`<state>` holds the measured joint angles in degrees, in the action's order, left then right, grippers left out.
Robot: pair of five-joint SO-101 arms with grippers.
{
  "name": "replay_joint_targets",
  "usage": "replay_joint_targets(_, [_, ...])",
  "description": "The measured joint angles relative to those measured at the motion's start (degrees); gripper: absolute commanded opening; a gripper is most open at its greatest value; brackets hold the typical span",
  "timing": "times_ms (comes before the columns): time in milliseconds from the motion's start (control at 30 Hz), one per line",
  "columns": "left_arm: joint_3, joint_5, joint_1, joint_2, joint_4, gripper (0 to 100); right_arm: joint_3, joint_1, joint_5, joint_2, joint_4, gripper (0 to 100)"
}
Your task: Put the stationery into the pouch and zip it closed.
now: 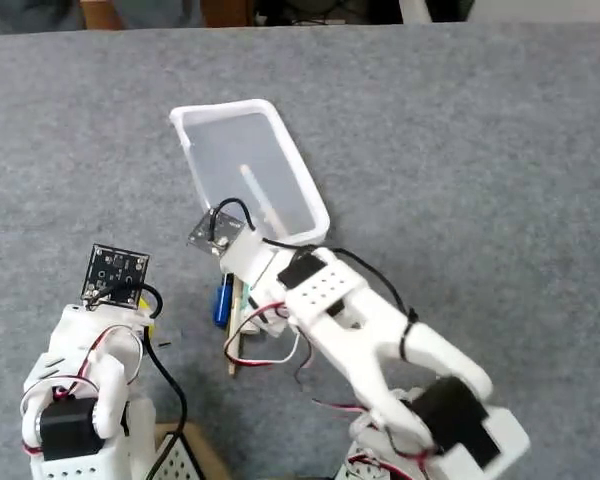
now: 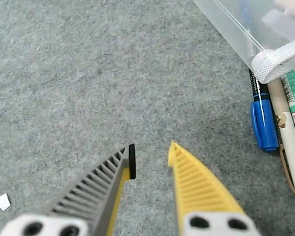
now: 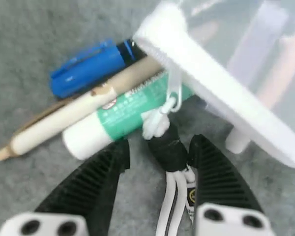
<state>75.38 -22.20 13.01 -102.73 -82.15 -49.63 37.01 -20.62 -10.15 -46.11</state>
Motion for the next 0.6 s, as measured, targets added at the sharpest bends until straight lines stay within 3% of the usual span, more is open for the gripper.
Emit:
replay_joint_targets(267, [0.0,0.0,0.0,0.0,0.0,14,2.1,-0.2,-0.5,7.3,2.5,21.4])
replay_joint_targets(500, [0.0,0.0,0.0,0.0,0.0,14,3.0,-0.9,-0.5,7.6,2.6,2.5])
replay_joint_targets(600, [0.0,0.0,0.0,0.0,0.0,14,3.4,-0.9,-0.6,7.6,2.9,2.6])
